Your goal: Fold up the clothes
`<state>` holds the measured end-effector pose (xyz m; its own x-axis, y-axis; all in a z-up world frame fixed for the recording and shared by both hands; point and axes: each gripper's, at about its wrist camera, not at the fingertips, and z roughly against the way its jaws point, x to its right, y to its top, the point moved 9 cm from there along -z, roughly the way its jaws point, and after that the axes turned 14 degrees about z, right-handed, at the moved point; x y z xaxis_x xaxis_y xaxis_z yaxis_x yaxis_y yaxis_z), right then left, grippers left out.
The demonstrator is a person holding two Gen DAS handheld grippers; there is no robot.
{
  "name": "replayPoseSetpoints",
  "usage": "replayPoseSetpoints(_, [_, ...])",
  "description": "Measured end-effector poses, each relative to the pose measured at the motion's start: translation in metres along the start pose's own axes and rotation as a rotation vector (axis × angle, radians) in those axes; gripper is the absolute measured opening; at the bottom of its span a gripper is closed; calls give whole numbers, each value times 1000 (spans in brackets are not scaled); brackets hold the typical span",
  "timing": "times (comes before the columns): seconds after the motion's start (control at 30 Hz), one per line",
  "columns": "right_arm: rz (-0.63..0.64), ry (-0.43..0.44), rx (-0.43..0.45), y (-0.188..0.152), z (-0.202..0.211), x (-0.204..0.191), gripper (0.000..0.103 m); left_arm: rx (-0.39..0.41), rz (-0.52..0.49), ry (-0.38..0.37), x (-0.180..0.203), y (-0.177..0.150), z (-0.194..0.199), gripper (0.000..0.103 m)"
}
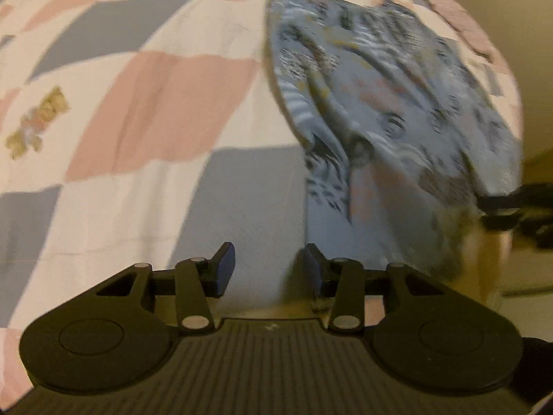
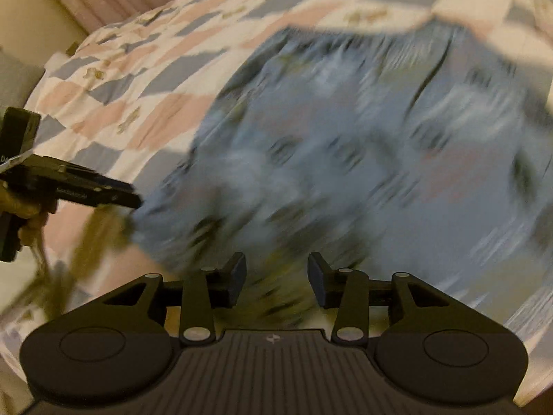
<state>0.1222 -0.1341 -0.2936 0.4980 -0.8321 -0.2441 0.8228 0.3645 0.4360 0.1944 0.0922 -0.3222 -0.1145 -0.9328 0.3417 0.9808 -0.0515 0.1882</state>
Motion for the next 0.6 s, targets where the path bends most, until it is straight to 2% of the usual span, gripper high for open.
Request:
replayPoseSetpoints(0.2, [226,-81,-15,-10,-17,-63,48,-35,-85,-86,13,-13,-3,37])
replayPoseSetpoints(0.3, [261,-113,-42,-16,-30,-70,49,-31,-98,-113,20,-14,-4,36])
replayPoseSetpoints(0.4, [233,-128,-50,-19,-36,-67,50,-41,-104,-141,28,-11,-7,31])
replayPoseSetpoints(0.43, [235,-133,-48,-18,-38,-66,50,-59,-103,-139,29,-12,-12,28])
replayPoseSetpoints(0.5, [271,-154,-49,-17,-42,-66,52,-83,-117,-114,30,-14,-21,14])
replayPoseSetpoints(0.53, [305,-168,-59,-16,-46,-67,53,-95,-123,-102,30,-14,-25,0])
replayPoseSetpoints(0.6, [345,-174,-71,-14,-53,-69,56,-72,-104,-104,28,-12,-18,0])
